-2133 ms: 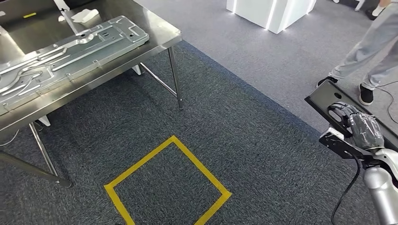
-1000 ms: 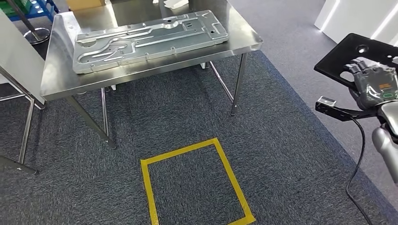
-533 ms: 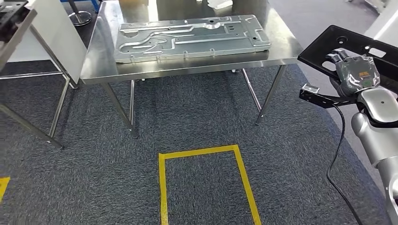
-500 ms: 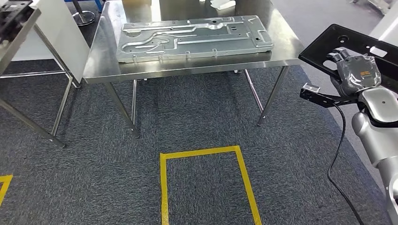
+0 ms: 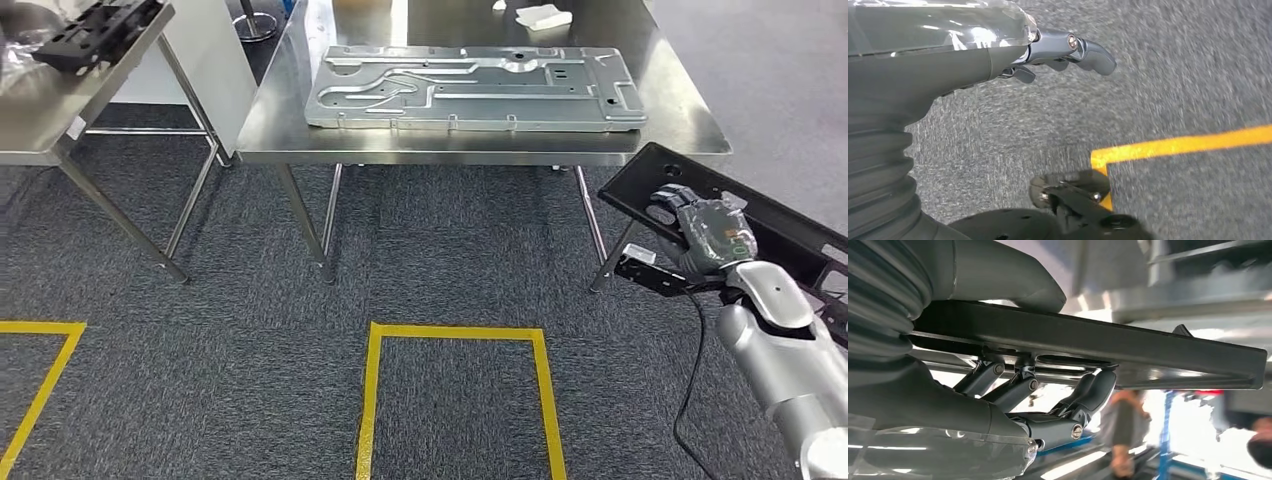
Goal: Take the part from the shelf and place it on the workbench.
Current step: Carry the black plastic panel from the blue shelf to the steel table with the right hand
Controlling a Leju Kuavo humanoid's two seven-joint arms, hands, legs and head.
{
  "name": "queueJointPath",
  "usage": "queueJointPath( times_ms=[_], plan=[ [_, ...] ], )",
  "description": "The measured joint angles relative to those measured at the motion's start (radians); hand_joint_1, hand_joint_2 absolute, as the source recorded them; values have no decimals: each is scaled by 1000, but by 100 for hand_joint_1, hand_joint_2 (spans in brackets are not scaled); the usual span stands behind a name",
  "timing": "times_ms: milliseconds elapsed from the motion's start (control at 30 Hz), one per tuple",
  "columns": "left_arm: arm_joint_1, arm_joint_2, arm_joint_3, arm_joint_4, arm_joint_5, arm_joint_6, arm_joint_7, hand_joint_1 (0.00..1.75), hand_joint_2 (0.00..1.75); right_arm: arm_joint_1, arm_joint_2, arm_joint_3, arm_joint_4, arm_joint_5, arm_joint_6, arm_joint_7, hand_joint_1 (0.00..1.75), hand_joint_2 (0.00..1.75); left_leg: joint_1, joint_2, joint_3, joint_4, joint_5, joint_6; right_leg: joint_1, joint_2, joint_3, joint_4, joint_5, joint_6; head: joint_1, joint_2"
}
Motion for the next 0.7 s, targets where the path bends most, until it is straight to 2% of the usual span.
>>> queueJointPath(
  times_ms=[33, 67, 100, 167, 200, 267, 300, 333, 367, 400, 433, 500, 533, 567, 600, 633, 667, 700],
  plan=[
    [-1, 0, 0, 0, 0, 0, 0, 0, 175, 15, 2, -3, -13, -2, 2, -1, 175, 175, -4, 15, 28, -54, 16, 7, 2, -9, 5, -1, -4, 5, 0, 0],
    [-1, 0, 0, 0, 0, 0, -1, 0, 175, 27, 2, -6, -25, -4, 4, -2, 175, 175, -9, 23, 42, -82, 20, 12, 4, -17, 9, -2, -7, 10, 0, 0],
    [-1, 0, 0, 0, 0, 0, -1, 0, 175, 37, 3, -10, -37, -6, 6, -2, 175, 175, -14, 21, 44, -87, 16, 18, 5, -25, 12, -5, -9, 16, 0, 0],
    [1, 0, 0, 0, 0, 0, -1, 0, 175, 54, 2, -16, -62, -13, 12, 0, 175, 175, -13, 0, 46, -94, 18, 27, 4, -39, 21, -12, -12, 29, 0, 0],
    [1, 1, 0, 0, -1, 0, -1, 0, 175, 62, 0, -20, -74, -16, 14, 1, 175, 175, -11, -9, 50, -100, 20, 32, 2, -30, 24, -10, -18, 34, 0, 0],
    [0, 1, 0, 0, -1, -1, 2, 0, 175, 77, -14, -33, -97, -19, 18, 5, 175, 175, -5, -27, 59, -112, 25, 43, -2, 15, 0, 48, -57, 38, 0, 0],
    [-2, 1, 0, 0, -1, -2, 4, 0, 175, 85, -24, -41, -105, -16, 20, 9, 175, 175, -5, -38, 61, -113, 25, 47, -2, 41, -31, 110, -88, 38, 0, 0],
    [-3, 1, 0, 0, -2, -3, 6, 0, 175, 93, -34, -48, -113, -9, 22, 15, 175, 175, -6, -49, 62, -113, 24, 51, -1, 57, -70, 181, -118, 38, 0, 0],
    [-4, 2, 0, 0, -2, -5, 8, 0, 175, 101, -41, -53, -119, 0, 24, 22, 175, 175, -6, -61, 63, -112, 23, 52, 0, 64, -106, 242, -135, 39, 0, 0],
    [-3, 1, 0, 0, -2, -7, 10, 0, 175, 107, -46, -57, -124, 10, 25, 28, 175, 175, -7, -73, 65, -111, 21, 53, 1, 67, -129, 273, -133, 39, 0, 0],
    [-3, 1, 0, 0, -2, -8, 11, 0, 175, 112, -49, -60, -128, 19, 26, 33, 175, 175, -8, -85, 66, -109, 19, 52, 1, 69, -133, 261, -109, 38, 0, 0],
    [-4, 1, 0, 0, -2, -8, 11, 0, 175, 116, -54, -62, -138, 38, 24, 40, 175, 175, -8, -108, 68, -101, 13, 48, -1, 86, -91, 140, -26, 34, 0, 0],
    [-5, 1, 0, 0, -2, -8, 11, 0, 175, 116, -58, -63, -142, 52, 23, 46, 175, 175, -9, -118, 67, -95, 9, 44, -2, 102, -64, 76, 4, 31, 0, 0],
    [-6, 1, 0, 0, -1, -9, 12, 0, 175, 115, -62, -64, -145, 70, 21, 53, 175, 175, -9, -129, 64, -90, 7, 40, -2, 114, -45, 31, 20, 28, 0, 0],
    [-6, 1, 0, 0, -1, -9, 12, 0, 175, 115, -66, -64, -147, 89, 19, 62, 175, 175, -9, -139, 61, -88, 6, 35, -1, 121, -37, 12, 22, 24, 0, 0],
    [-5, 1, 0, 0, -1, -10, 12, 0, 175, 113, -69, -64, -149, 112, 18, 71, 175, 175, -8, -148, 58, -88, 7, 30, 2, 117, -35, 9, 19, 20, 0, 0],
    [-3, 1, 0, 0, -1, -11, 12, 0, 175, 112, -71, -64, -152, 135, 17, 82, 175, 175, -8, -156, 57, -90, 8, 24, 1, 106, -34, 7, 20, 14, 0, 0],
    [-1, 2, 0, 0, -1, -12, 12, 0, 175, 110, -73, -64, -156, 155, 16, 91, 175, 175, -8, -150, 56, -88, 5, 18, 0, 96, -31, 3, 22, 8, 0, 0]
  ],
)
